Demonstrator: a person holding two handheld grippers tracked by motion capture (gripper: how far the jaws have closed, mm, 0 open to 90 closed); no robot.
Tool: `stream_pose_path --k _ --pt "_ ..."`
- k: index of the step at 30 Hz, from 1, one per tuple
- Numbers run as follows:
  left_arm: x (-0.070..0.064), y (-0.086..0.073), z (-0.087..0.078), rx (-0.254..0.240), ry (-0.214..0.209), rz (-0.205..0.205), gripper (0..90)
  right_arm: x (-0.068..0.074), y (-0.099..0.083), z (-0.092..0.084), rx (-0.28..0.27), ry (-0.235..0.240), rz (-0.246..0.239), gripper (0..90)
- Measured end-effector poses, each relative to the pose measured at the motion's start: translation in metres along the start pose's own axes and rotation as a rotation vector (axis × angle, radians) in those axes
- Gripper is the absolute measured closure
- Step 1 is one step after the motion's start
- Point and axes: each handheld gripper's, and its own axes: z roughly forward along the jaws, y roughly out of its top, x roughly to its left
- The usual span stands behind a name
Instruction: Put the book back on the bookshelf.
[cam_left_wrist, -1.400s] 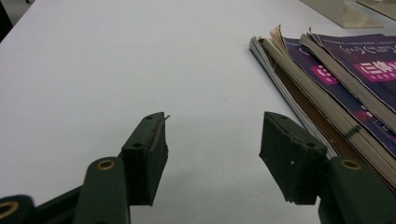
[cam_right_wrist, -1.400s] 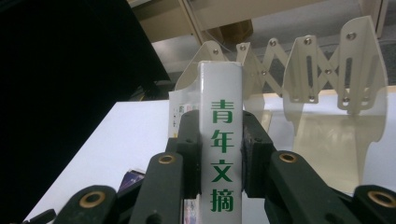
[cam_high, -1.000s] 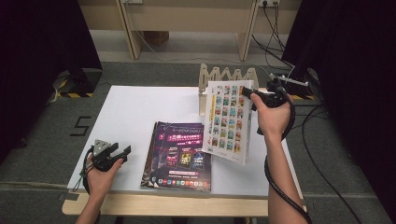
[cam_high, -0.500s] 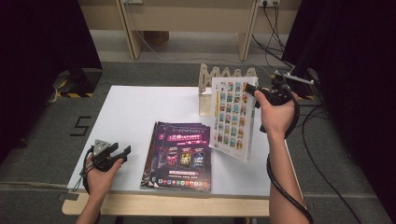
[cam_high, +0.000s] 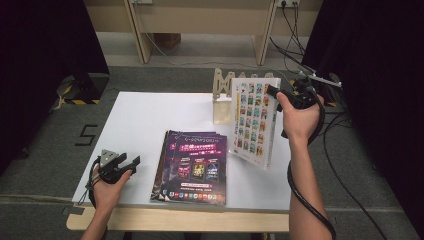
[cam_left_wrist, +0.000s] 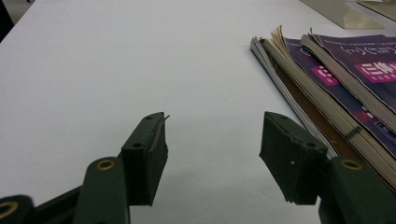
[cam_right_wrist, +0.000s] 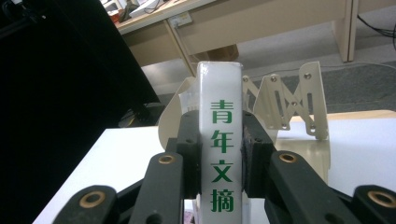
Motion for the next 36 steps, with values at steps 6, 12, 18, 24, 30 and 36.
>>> stream_pose_path --k 6,12,18,24,30,36 --pt "0.0 0.0 0.0 0.001 0.002 0.005 40.2 -0.003 0.006 -0.001 -0.016 -0.011 0.005 74.3" --pt "0.0 0.0 0.0 -0.001 0.0 -0.002 40.3 -0.004 0.009 -0.002 -0.028 -0.023 0.009 74.3" --pt "-0.001 0.0 0.0 0.005 0.002 0.004 40.4 -0.008 0.012 -0.002 -0.034 -0.032 0.016 74.3" --pt "0.0 0.0 0.001 0.008 0.002 0.003 40.3 -0.007 0.017 0.0 -0.039 -0.033 0.011 74.3" --pt "0.0 0.0 0.001 0.007 0.0 0.003 40.3 -0.006 0.023 0.002 -0.053 -0.035 0.005 74.4" --pt "-0.001 0.0 0.001 0.006 0.001 0.004 40.3 -0.006 0.026 0.003 -0.059 -0.036 0.013 74.4"
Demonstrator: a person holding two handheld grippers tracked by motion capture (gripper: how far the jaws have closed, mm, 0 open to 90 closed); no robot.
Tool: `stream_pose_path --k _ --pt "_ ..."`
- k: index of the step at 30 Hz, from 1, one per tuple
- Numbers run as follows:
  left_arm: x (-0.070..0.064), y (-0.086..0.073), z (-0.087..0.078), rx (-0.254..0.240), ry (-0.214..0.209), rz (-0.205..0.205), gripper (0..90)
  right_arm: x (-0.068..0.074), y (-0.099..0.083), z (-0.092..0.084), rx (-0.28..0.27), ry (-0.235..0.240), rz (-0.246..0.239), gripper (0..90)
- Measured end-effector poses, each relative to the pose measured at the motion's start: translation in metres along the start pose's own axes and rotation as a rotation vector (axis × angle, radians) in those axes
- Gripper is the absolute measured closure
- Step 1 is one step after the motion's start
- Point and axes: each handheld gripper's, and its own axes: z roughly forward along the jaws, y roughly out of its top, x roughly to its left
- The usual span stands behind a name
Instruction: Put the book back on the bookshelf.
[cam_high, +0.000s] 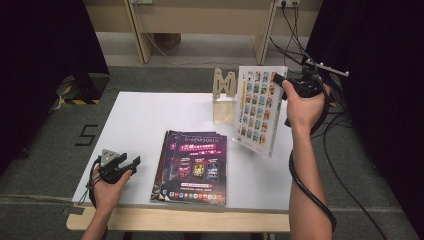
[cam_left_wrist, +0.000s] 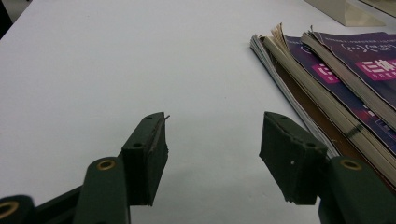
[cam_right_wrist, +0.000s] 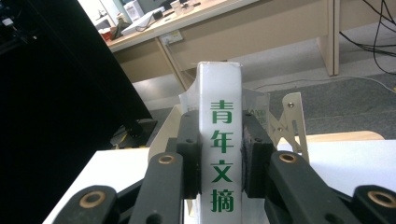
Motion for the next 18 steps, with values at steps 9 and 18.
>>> stream_pose_path --k 9,18 --pt "0.0 0.0 0.0 0.006 0.002 0.004 40.4 -0.005 0.003 0.003 -0.02 -0.017 -0.002 74.4" --pt "0.0 0.0 0.0 0.005 -0.001 0.001 40.3 -0.014 0.004 0.002 -0.049 -0.043 -0.003 74.4"
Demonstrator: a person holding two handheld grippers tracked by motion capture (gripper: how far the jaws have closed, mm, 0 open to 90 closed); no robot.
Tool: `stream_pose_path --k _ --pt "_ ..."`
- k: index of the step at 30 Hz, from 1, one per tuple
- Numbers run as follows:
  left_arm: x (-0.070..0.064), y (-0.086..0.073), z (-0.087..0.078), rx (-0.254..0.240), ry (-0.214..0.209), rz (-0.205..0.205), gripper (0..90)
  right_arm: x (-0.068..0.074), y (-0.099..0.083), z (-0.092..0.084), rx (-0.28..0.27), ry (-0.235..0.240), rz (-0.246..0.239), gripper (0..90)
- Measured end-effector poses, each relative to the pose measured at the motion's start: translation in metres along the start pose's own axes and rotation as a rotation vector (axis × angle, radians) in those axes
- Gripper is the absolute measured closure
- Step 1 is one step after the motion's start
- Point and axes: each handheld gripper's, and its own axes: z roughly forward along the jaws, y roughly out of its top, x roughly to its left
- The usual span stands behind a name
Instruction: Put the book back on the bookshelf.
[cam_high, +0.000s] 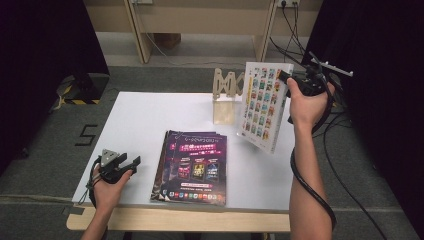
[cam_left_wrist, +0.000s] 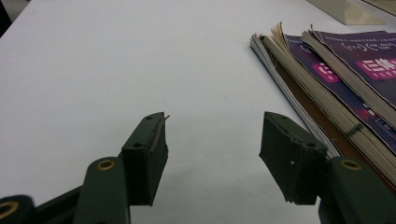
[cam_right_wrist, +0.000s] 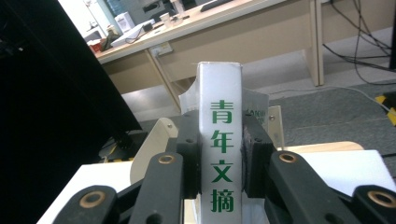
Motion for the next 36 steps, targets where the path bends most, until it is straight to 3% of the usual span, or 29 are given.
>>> stream_pose_path --k 16,20,28,36 --pt "0.0 0.0 0.0 0.004 0.0 0.003 40.3 -0.014 0.004 -0.011 -0.027 -0.045 -0.001 74.4" --pt "0.0 0.0 0.0 0.002 0.001 0.001 40.3 -0.01 0.004 -0.006 -0.026 -0.06 -0.023 74.4" --pt "0.0 0.0 0.0 0.003 0.001 0.003 40.3 -0.005 0.007 0.003 -0.023 -0.053 -0.021 74.4" --pt "0.0 0.0 0.0 0.005 0.001 0.005 40.3 -0.006 0.013 0.01 -0.036 -0.087 -0.039 74.4"
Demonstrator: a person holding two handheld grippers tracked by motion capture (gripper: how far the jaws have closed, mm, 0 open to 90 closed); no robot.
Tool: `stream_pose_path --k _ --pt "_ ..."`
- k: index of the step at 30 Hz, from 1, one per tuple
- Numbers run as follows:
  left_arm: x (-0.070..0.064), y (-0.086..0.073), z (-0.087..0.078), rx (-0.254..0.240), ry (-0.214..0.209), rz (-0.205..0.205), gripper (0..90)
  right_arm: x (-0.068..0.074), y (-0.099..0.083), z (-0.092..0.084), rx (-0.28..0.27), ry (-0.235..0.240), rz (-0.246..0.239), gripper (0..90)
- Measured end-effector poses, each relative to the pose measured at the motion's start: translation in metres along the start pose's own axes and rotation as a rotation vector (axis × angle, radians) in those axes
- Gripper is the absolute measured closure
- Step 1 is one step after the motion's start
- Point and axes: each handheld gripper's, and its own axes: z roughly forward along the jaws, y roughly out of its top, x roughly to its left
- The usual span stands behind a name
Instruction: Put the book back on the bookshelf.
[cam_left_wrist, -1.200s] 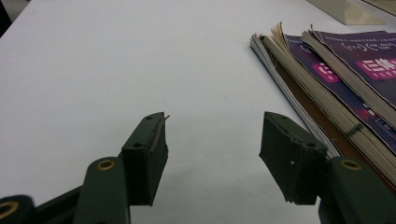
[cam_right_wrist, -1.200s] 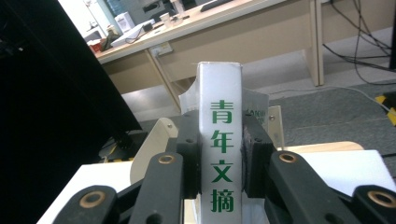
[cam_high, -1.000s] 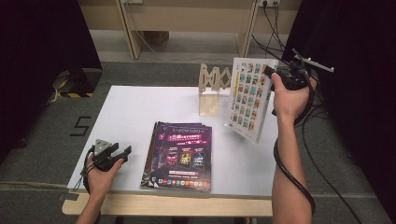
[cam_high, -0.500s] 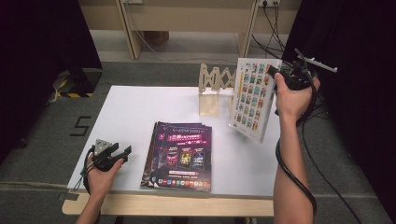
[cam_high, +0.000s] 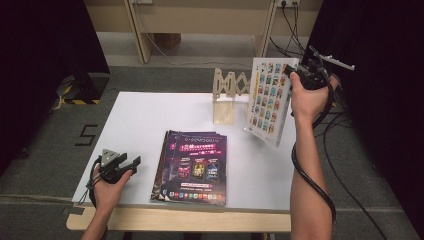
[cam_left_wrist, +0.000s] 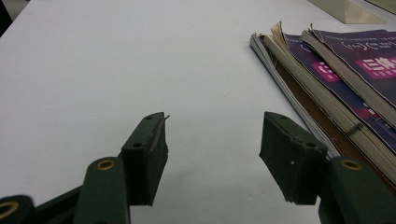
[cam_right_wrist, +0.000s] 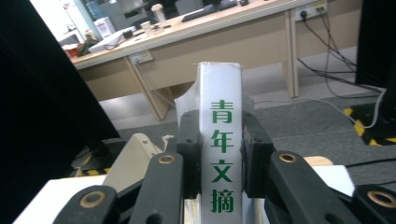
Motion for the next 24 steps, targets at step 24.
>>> stream_pose_path --k 24 --pt "-0.001 0.0 0.0 0.0 0.002 0.005 40.2 0.01 0.003 0.022 -0.028 -0.084 -0.077 74.5"
